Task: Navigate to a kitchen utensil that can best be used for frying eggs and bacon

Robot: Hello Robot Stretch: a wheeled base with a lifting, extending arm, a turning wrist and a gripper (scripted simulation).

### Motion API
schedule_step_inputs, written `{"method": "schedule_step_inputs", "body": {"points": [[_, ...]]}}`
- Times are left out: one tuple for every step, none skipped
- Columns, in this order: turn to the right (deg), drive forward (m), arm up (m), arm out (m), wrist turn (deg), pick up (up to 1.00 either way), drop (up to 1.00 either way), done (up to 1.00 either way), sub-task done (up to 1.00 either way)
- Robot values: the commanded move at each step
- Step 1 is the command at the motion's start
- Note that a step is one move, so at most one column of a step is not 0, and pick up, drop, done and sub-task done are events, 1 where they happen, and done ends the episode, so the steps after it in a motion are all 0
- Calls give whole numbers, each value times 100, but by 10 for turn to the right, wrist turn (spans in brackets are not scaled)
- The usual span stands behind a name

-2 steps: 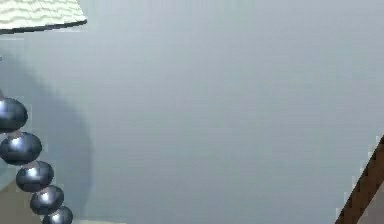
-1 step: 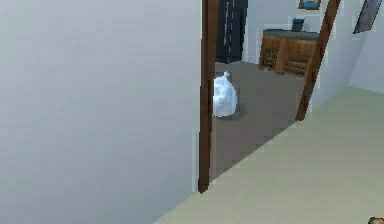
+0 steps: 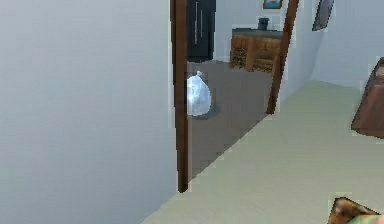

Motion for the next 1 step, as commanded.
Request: {"method": "schedule_step_inputs", "body": {"points": [[0, 40, 0, 0, 0, 0, 0, 0, 0]]}}
